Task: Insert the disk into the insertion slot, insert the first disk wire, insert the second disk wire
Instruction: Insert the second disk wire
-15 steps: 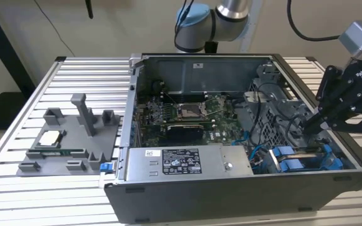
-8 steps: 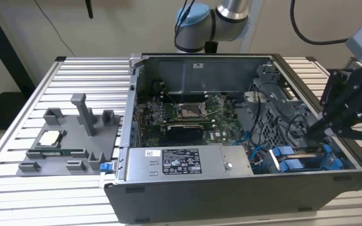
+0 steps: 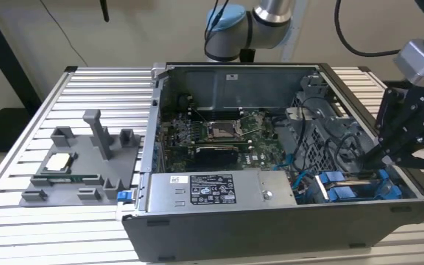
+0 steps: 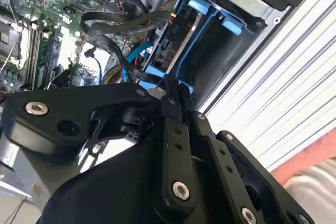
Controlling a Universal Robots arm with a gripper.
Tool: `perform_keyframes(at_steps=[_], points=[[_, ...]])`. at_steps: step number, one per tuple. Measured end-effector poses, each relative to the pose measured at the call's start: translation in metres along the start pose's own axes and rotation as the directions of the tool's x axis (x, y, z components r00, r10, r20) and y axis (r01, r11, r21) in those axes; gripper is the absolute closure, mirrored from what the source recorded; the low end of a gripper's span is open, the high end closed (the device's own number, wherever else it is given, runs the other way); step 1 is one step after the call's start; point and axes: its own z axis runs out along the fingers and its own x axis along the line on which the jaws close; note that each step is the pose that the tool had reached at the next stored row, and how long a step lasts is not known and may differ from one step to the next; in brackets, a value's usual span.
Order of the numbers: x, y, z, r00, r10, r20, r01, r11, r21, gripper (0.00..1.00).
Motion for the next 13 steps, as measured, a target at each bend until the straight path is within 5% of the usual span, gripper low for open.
perform_keyframes(at_steps=[6, 13], points=[[0.0007, 0.0064, 0.0037, 1.0000, -0.007, 0.0041, 0.006, 0.9984, 0.0571, 0.84], [0.0007, 0.0065, 0.0040, 1.0000, -0.007, 0.0039, 0.007, 0.9982, 0.0593, 0.84]])
